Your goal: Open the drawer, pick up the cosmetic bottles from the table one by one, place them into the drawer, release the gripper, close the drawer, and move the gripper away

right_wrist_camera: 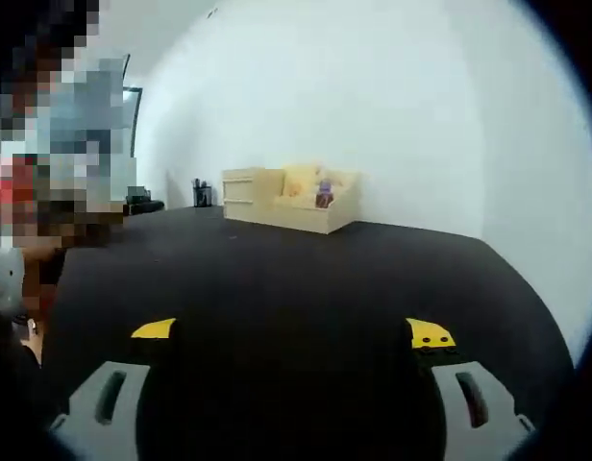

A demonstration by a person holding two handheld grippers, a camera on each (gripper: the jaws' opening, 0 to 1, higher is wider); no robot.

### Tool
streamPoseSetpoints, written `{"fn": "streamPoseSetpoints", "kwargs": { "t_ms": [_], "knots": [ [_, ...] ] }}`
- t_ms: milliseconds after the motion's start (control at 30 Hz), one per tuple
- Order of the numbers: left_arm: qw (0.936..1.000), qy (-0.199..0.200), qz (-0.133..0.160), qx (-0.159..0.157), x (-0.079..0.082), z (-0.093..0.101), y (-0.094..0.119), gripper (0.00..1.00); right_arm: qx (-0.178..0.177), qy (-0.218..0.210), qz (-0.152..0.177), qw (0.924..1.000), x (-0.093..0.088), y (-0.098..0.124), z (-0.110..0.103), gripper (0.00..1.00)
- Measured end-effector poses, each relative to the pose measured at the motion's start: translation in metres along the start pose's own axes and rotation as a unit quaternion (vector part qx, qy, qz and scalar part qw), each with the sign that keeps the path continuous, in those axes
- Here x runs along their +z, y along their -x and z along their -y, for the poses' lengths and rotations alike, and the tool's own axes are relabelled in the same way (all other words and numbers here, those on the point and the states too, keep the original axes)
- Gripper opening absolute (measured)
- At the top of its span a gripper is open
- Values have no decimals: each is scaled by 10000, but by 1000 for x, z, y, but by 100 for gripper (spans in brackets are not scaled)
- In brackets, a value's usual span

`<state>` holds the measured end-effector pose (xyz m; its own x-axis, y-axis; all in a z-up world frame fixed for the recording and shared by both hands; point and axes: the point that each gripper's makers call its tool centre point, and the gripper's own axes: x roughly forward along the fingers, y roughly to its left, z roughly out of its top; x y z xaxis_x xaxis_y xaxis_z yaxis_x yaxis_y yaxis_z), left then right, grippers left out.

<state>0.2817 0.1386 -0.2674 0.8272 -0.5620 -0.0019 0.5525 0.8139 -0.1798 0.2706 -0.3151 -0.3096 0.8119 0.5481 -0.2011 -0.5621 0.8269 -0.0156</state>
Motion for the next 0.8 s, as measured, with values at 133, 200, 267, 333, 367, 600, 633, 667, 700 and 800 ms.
{"fn": "streamPoseSetpoints", "kwargs": {
  "t_ms": [133, 200, 267, 333, 367, 600, 633, 667, 700, 800],
  "knots": [
    [10000, -27, -32, -8, -1, -3, 0, 90, 27, -26, 58, 10000, 2, 0, -2, 88],
    [10000, -24, -43, -26, -1, -3, 0, 90, 22, -31, 77, 10000, 2, 1, -1, 88],
    [10000, -7, -64, -27, -2, -4, 0, 90, 43, -25, 90, 9999, 3, 1, -2, 88],
    [10000, 7, -63, -28, -2, -4, 0, 90, 31, -24, 85, 10000, 3, 2, -2, 88],
    [10000, 12, -63, -32, -2, -4, 0, 90, 25, -22, 99, 9999, 3, 2, -1, 88],
    [10000, 17, -92, -27, -3, -5, 1, 89, 66, -99, 262, 9996, 9, 5, -2, 87],
    [9999, 3, -107, -26, -4, -5, 0, 89, 63, -106, 273, 9996, 9, 6, -2, 87],
    [9999, -6, -132, -23, -5, -4, 0, 89, 54, -109, 277, 9995, 10, 6, -2, 87],
    [9999, -12, -152, -20, -6, -4, 0, 89, 53, -107, 281, 9995, 10, 6, -2, 86],
    [9999, -15, -155, -14, -6, -3, 1, 88, 65, -81, 285, 9995, 10, 6, -3, 86]
  ]
}}
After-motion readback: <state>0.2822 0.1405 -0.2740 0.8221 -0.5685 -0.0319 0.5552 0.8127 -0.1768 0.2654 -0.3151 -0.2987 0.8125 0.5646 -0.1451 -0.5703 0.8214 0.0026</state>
